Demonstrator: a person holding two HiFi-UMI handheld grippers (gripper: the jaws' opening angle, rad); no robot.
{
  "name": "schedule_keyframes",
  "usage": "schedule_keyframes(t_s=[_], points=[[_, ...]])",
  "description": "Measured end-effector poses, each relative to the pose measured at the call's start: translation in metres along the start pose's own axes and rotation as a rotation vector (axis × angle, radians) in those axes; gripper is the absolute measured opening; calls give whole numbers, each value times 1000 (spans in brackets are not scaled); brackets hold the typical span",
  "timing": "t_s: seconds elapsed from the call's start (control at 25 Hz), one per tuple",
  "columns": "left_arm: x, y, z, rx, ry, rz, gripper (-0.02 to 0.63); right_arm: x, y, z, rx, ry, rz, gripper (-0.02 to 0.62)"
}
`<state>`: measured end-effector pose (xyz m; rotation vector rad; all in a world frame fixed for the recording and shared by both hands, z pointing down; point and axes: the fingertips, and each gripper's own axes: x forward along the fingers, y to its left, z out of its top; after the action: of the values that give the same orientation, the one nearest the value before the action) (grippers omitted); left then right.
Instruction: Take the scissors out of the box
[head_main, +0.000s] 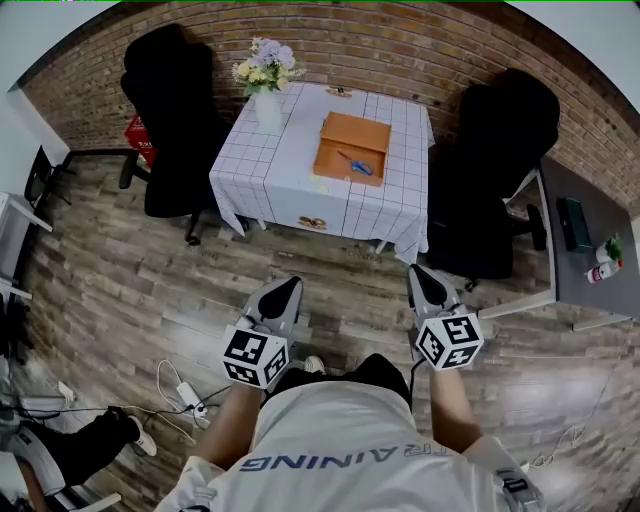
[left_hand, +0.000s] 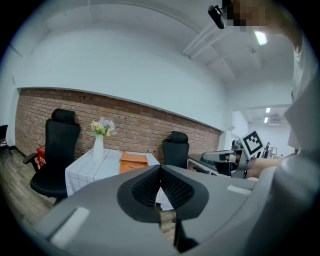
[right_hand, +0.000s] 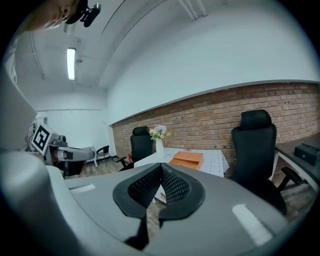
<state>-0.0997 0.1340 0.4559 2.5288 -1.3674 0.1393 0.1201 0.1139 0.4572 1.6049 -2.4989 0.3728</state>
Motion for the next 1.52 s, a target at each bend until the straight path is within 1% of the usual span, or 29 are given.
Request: schedule_keyframes(t_s=[0.16, 0.32, 0.6, 0.8, 1.0, 1.24, 1.52], points=[[15, 18, 2, -33, 1, -10, 0, 23, -3, 7, 9, 9, 9, 14], [38, 33, 11, -29, 2, -1, 0, 54, -14, 13, -3, 31, 27, 14], [98, 63, 34, -22, -1, 38, 0, 128, -60, 41, 5, 13, 65, 14], [154, 86, 56, -17, -3, 84, 0, 180, -92, 54, 10, 24, 111, 14], [206, 94, 74, -12, 1, 117, 0, 221, -135, 69, 28, 32, 139, 14], [259, 99, 77, -14, 31, 144, 0, 261, -178, 75, 41, 50, 168, 14], [307, 120, 88, 0, 55, 132, 0, 289, -212, 73, 74, 62, 139, 14]])
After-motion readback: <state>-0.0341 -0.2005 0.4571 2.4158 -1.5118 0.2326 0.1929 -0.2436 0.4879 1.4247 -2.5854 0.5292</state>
